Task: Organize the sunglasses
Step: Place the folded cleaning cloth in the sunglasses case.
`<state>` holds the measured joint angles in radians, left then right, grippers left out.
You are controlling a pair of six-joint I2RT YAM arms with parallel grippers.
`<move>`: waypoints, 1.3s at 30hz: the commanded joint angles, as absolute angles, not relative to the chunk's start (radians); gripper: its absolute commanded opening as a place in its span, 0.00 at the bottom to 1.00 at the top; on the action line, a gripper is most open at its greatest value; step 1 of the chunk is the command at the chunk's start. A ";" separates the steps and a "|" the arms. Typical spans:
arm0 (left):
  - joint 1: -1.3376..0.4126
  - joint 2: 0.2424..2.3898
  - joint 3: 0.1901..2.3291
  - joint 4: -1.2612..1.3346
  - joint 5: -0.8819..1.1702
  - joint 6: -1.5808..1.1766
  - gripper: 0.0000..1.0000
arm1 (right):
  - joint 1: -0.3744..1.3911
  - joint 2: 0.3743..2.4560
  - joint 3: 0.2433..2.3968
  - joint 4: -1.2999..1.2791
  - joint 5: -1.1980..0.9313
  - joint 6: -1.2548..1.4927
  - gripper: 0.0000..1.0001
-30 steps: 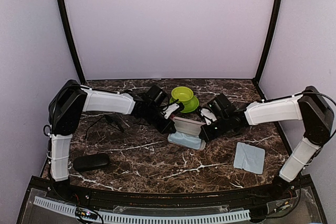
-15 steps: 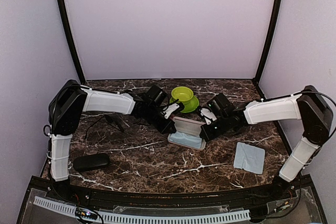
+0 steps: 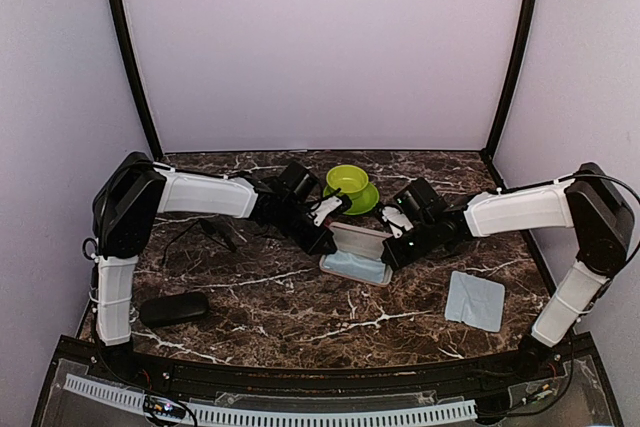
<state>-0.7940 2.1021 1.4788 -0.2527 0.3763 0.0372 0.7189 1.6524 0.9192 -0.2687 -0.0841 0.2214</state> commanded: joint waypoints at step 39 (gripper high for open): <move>-0.819 2.103 1.464 -0.225 0.363 0.024 0.00 | 0.722 1.605 0.885 -0.219 -0.060 0.222 0.00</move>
<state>-0.8101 2.1021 1.4780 -0.2333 0.3725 0.0303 0.7193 1.6379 0.8997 -0.2531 -0.0734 0.2180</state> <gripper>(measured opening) 0.013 0.005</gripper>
